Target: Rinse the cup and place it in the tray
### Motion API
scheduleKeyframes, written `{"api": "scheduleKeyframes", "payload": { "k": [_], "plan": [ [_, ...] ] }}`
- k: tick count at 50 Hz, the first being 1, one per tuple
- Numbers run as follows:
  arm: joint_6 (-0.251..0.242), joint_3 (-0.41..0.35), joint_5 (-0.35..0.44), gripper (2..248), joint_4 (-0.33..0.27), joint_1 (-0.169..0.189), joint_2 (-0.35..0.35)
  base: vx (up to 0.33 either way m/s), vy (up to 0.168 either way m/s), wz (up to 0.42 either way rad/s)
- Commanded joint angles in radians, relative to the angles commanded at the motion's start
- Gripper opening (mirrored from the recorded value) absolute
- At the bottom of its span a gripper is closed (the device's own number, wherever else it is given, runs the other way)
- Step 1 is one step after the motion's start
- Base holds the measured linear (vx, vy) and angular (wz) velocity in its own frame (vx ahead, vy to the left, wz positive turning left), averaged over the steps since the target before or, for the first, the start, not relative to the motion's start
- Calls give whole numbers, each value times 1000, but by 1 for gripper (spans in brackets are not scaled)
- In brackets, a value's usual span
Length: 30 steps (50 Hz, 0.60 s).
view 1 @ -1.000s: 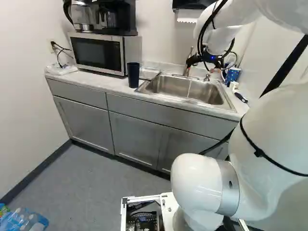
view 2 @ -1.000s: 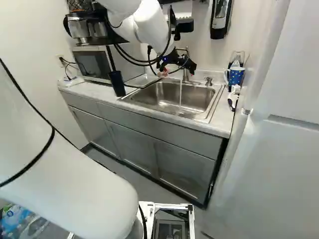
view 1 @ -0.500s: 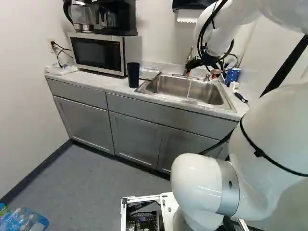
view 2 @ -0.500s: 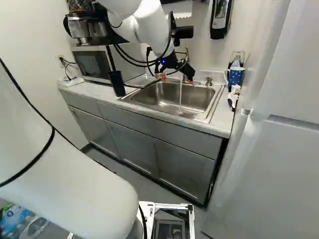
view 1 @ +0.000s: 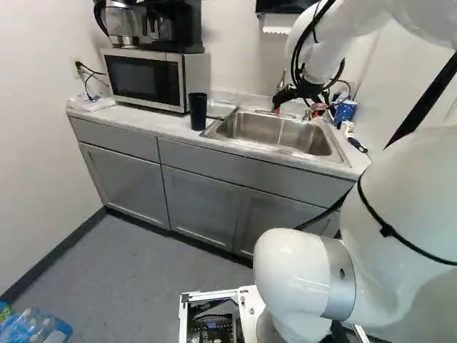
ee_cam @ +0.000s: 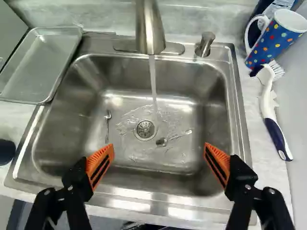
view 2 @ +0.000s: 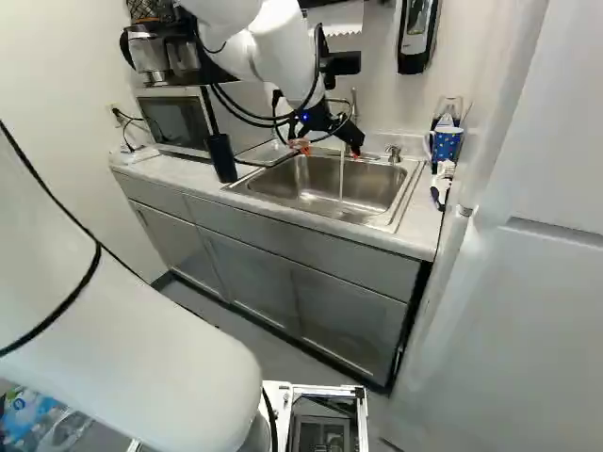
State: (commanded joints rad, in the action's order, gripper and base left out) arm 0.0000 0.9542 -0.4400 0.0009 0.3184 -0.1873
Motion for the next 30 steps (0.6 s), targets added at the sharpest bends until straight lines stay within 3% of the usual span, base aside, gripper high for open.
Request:
{"api": "scheduleKeyframes", "payload": {
  "k": [30],
  "plan": [
    [0, -30, 0, 247, 0, -109, -34, 0, 0, 0]
  ]
}}
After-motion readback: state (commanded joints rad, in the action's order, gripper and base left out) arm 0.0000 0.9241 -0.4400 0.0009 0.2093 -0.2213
